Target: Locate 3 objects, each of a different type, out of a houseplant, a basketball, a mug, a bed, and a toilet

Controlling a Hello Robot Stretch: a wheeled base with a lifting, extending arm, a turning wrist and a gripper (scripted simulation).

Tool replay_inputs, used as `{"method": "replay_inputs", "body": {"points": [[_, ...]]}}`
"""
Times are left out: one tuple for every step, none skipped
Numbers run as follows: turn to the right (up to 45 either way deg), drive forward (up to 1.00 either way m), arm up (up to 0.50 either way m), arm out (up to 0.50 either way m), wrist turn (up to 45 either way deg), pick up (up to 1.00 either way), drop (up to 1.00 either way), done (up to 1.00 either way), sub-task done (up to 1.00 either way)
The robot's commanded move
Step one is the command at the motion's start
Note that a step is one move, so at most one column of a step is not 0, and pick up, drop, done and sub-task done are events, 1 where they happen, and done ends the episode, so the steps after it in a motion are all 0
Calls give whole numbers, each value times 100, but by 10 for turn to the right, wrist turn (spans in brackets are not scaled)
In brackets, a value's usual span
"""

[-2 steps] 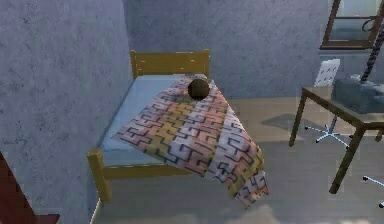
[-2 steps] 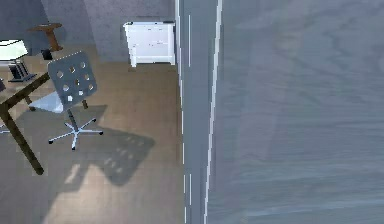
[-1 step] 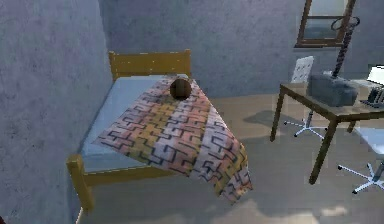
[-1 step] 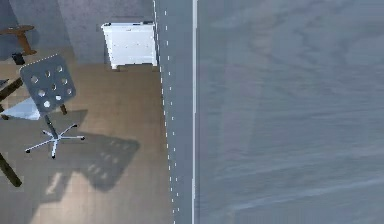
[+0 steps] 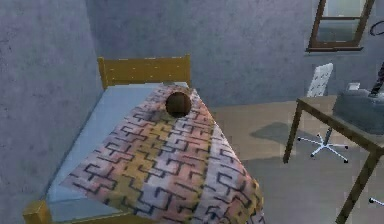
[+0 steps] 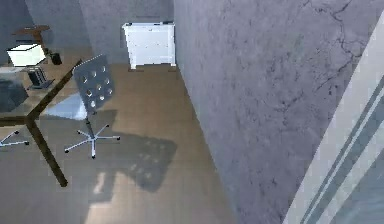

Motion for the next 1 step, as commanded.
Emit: {"method": "replay_inputs", "body": {"points": [[-120, 0, 0, 0, 0, 0, 0, 0, 0]]}}
